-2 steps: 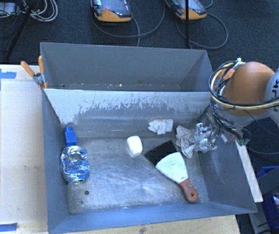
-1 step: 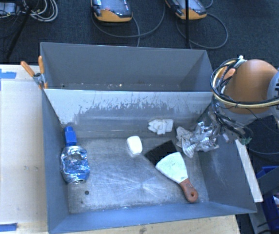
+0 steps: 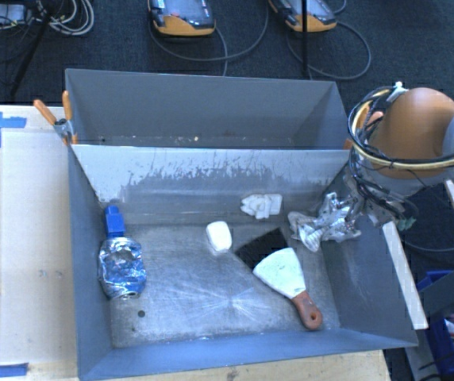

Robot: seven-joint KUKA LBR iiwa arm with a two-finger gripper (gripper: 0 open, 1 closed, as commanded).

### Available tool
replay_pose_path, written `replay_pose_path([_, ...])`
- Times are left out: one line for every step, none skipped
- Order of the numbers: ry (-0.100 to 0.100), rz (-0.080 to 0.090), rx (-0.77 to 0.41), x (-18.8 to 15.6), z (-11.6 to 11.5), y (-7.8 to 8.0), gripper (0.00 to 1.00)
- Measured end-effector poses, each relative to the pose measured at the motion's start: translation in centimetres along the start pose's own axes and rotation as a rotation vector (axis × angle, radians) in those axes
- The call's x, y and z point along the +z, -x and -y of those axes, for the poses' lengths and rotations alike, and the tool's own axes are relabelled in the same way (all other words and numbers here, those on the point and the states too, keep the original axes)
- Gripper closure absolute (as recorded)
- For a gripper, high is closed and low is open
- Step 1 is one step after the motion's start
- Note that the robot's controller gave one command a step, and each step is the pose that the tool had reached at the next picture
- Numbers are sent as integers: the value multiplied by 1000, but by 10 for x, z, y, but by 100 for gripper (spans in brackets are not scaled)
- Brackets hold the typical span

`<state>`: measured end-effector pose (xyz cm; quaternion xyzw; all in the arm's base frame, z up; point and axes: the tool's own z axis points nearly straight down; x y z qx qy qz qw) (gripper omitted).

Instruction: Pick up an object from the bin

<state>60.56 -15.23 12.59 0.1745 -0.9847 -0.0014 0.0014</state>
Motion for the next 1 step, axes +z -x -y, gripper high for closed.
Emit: replay_pose_path([-4, 5, 0, -15, 1, 2, 100])
